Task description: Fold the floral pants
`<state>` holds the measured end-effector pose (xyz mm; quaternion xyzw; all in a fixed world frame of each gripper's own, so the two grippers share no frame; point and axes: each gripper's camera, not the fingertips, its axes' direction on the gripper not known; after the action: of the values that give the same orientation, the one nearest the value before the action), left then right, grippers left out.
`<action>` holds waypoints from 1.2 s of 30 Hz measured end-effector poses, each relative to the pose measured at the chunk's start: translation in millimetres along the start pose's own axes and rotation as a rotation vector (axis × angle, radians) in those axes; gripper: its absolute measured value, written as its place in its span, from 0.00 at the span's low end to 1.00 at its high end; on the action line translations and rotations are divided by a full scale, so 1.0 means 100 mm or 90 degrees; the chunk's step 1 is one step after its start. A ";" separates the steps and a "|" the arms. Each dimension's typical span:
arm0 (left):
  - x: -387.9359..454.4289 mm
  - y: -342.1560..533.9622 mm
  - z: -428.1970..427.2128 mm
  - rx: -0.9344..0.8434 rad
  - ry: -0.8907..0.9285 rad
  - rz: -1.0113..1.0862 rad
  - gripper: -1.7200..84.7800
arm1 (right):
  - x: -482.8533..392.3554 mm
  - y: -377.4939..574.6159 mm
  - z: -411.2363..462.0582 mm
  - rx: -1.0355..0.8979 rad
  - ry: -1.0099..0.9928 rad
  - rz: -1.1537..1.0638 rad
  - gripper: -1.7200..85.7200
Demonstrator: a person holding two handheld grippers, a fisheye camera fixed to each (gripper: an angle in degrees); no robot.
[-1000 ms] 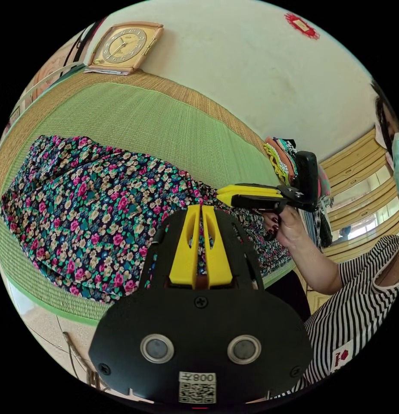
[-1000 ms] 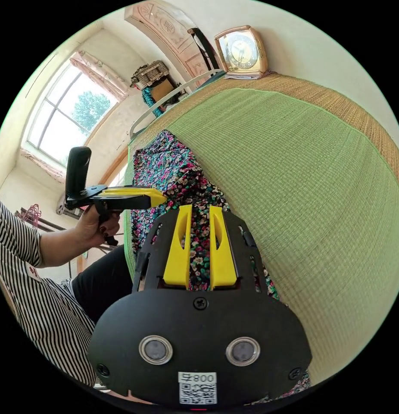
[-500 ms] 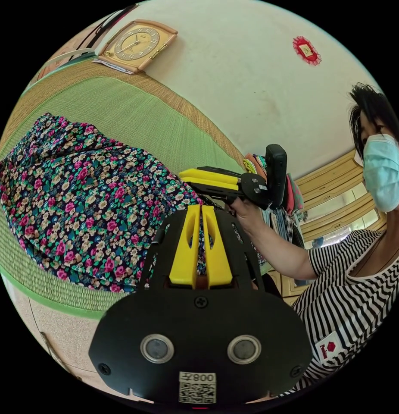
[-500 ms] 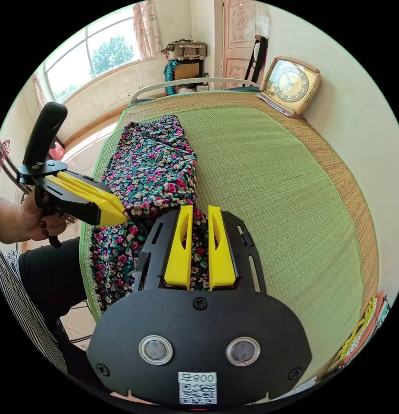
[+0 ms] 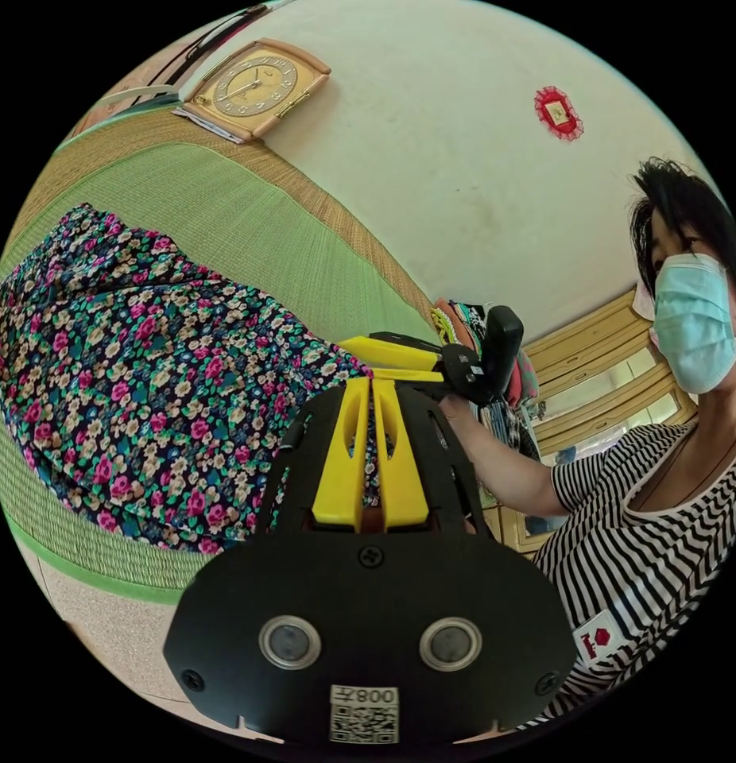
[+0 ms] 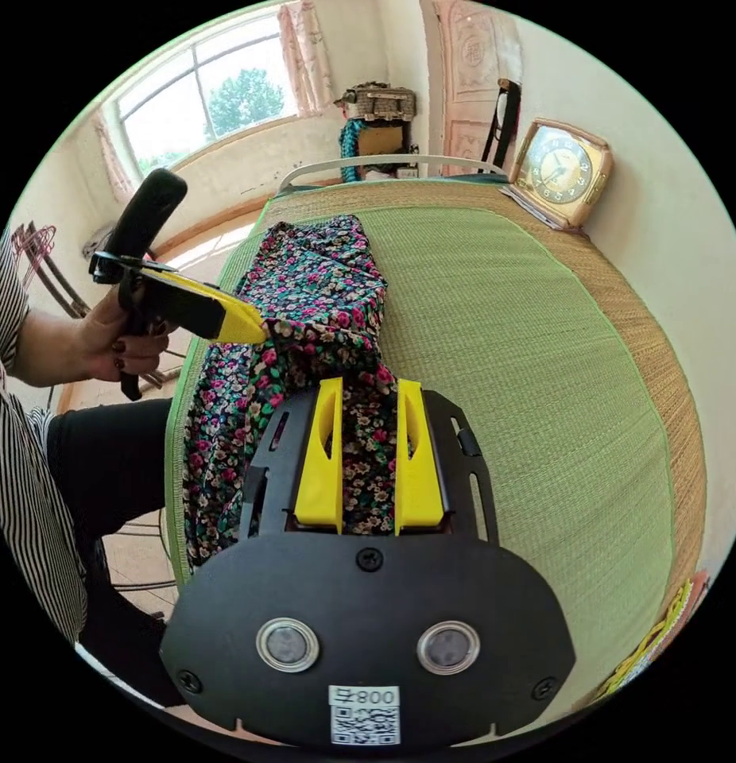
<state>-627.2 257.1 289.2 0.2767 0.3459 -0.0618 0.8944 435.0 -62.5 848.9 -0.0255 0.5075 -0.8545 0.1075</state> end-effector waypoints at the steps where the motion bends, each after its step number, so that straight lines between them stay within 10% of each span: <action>1: 0.00 -0.01 -0.01 0.001 0.004 -0.001 0.02 | -0.03 -0.03 0.02 -0.002 0.005 -0.009 0.13; 18: 0.13 -0.41 0.32 -0.024 0.003 0.028 0.02 | 0.69 -0.24 0.04 0.037 0.002 0.155 0.03; 36: 0.44 -1.23 1.34 -0.161 -0.283 0.126 0.03 | 1.21 0.41 -0.10 0.017 -0.074 0.290 0.07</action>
<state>-553.0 85.2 286.6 0.1753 0.1172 0.0106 0.9775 321.4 -98.1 800.5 0.0418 0.4815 -0.8121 0.3270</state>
